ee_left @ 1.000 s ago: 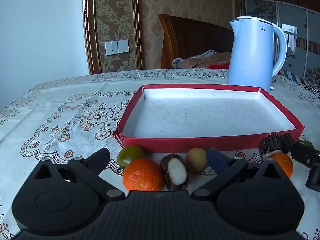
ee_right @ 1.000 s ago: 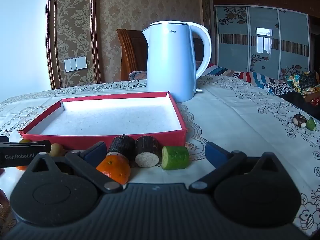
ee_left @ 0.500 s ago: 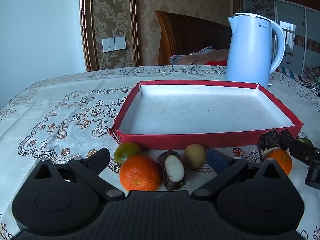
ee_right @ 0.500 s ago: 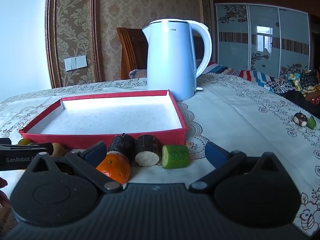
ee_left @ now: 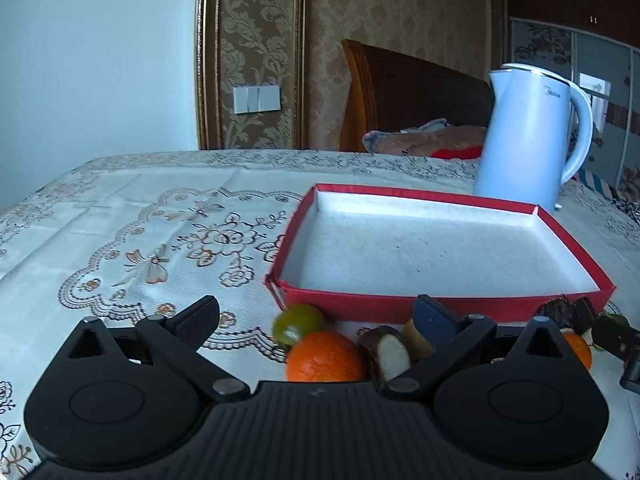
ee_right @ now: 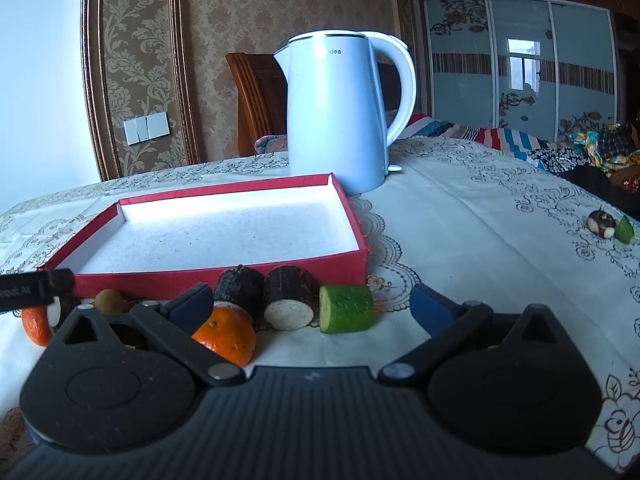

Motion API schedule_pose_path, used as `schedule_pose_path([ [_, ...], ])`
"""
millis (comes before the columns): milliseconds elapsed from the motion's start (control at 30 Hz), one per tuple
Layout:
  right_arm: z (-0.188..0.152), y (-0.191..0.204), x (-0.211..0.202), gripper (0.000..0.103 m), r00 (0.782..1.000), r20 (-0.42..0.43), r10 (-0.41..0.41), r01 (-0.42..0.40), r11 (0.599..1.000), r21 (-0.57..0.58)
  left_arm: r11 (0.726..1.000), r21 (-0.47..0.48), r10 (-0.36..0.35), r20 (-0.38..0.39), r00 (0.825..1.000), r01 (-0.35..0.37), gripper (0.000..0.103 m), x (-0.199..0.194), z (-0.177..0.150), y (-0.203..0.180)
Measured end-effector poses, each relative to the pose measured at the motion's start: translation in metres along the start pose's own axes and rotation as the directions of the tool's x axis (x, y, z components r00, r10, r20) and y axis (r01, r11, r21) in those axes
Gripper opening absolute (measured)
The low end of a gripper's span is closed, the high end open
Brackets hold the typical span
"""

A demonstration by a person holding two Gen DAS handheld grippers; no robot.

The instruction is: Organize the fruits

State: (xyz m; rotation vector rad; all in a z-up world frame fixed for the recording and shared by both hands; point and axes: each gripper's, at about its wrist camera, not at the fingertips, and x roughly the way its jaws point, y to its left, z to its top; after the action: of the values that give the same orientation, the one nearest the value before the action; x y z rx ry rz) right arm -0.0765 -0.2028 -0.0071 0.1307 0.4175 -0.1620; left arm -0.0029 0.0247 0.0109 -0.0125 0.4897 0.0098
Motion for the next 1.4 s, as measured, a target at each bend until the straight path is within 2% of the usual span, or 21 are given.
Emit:
schedule_pose_path([
  [267, -0.001, -0.003, 0.000, 0.103, 1.000, 0.004, 0.009, -0.009, 1.000, 0.022, 0.999, -0.009, -0.042, -0.019, 0.999, 0.042, 0.103, -0.012, -0.006, 0.013],
  [500, -0.001, -0.004, 0.001, 0.103, 1.000, -0.001, 0.011, -0.011, 1.000, 0.024, 0.991, -0.095, -0.095, -0.046, 0.994, 0.090, 0.103, -0.020, -0.013, 0.039],
  [600, -0.001, -0.004, 0.000, 0.103, 1.000, -0.001, 0.012, -0.012, 1.000, 0.023, 0.990, -0.056, -0.129, -0.028, 0.991, 0.127, 0.103, -0.024, -0.015, 0.032],
  [733, -0.001, -0.004, 0.000, 0.103, 1.000, 0.002, 0.015, -0.015, 1.000, 0.027, 0.994, -0.019, -0.110, -0.009, 0.994, 0.110, 0.103, -0.023, -0.016, 0.025],
  [800, -0.001, -0.006, -0.001, 0.103, 1.000, 0.010, 0.018, -0.019, 0.999, 0.041, 0.991, -0.037, -0.131, -0.035, 0.991, 0.129, 0.103, -0.019, -0.016, 0.028],
  [900, -0.002, -0.015, -0.003, 0.103, 1.000, 0.015, 0.026, -0.027, 0.996, 0.089, 0.990, -0.060, -0.130, -0.032, 0.991, 0.128, 0.103, -0.018, -0.016, 0.032],
  [1033, -0.003, -0.034, -0.009, 0.103, 0.998, -0.004, 0.060, -0.058, 0.988, 0.142, 0.981, -0.111, -0.168, -0.045, 0.985, 0.162, 0.103, -0.015, -0.015, 0.039],
  [1200, -0.007, -0.039, -0.006, 0.103, 0.995, -0.095, 0.041, -0.037, 0.998, 0.041, 0.974, -0.135, -0.192, -0.056, 0.980, 0.183, 0.103, -0.013, -0.016, 0.041],
  [1300, -0.009, -0.045, -0.010, 0.103, 0.992, -0.104, 0.073, -0.071, 0.997, 0.017, 0.977, -0.104, -0.195, -0.062, 0.979, 0.188, 0.103, -0.014, -0.017, 0.035],
  [1400, -0.009, -0.052, -0.009, 0.103, 0.991, -0.113, 0.065, -0.064, 0.998, 0.011, 0.977, -0.045, -0.212, -0.051, 0.976, 0.210, 0.103, -0.019, -0.019, 0.025],
])
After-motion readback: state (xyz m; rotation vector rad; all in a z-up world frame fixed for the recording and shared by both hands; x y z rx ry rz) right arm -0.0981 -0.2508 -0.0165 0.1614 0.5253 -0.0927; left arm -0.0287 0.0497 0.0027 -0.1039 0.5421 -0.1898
